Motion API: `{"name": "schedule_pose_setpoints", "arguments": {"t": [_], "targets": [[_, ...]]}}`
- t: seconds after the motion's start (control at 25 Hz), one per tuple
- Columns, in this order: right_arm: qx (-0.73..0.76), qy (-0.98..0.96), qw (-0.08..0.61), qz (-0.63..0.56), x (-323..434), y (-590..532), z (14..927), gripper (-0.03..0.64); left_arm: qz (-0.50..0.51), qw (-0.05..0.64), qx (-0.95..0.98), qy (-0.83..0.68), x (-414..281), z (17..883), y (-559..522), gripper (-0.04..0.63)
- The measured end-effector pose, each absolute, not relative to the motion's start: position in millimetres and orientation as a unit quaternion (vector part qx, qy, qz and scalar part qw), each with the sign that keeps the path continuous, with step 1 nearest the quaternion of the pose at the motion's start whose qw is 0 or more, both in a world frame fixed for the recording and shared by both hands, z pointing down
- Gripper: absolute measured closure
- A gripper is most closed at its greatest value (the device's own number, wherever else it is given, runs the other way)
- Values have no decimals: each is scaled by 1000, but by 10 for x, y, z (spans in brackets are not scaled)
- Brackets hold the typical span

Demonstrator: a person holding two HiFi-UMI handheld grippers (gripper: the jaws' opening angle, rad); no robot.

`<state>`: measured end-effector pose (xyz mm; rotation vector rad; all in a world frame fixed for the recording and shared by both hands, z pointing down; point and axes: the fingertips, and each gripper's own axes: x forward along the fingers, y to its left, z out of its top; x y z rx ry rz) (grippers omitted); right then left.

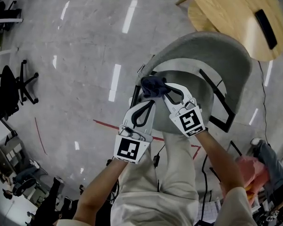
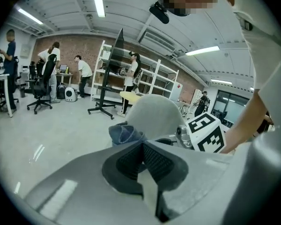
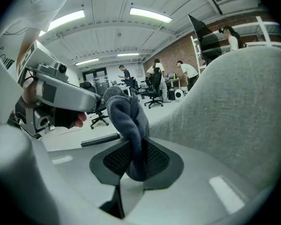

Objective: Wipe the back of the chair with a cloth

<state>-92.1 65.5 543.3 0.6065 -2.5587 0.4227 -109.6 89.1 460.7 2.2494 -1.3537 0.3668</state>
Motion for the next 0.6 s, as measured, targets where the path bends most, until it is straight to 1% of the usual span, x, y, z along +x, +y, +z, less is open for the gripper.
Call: {"name": "schedule_pose_setpoints", "arguments": {"t": [0.32,0.6], "targets": [[216,-926,256,172,-1183,621,5806,534,165,269,812,-491,-1233,4775,1090,595],[230,-918,265,184,-1220,472,5863,532,158,265,808,-501,-1323,4795,1016,595]]}}
